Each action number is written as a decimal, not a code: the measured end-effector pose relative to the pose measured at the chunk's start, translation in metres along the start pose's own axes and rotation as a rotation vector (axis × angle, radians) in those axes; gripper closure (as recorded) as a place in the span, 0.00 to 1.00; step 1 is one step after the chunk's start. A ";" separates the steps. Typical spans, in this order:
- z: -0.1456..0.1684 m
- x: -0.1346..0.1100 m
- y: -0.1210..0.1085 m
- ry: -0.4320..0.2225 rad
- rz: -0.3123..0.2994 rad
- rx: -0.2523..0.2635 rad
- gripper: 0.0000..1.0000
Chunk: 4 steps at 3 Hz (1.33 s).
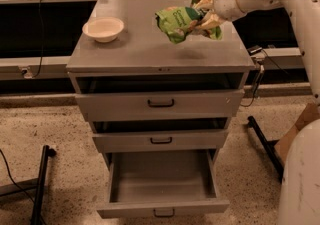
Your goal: Pick green rice chip bag from bottom drawer and place on counter
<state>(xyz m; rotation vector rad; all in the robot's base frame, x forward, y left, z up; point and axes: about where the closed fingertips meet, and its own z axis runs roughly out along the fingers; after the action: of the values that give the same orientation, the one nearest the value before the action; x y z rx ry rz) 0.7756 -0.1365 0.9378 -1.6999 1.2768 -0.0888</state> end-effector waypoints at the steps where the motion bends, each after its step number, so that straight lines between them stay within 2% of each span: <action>1: 0.004 0.000 0.001 -0.003 0.001 -0.004 0.59; 3: 0.012 -0.002 0.004 -0.010 0.001 -0.014 0.13; 4: 0.015 -0.003 0.005 -0.014 0.002 -0.018 0.00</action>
Offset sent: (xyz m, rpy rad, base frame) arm 0.0008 0.0026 -0.0025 0.0006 0.0034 0.0036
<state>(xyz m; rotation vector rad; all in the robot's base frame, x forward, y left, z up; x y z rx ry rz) 0.7787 -0.1246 0.9275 -1.7119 1.2722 -0.0647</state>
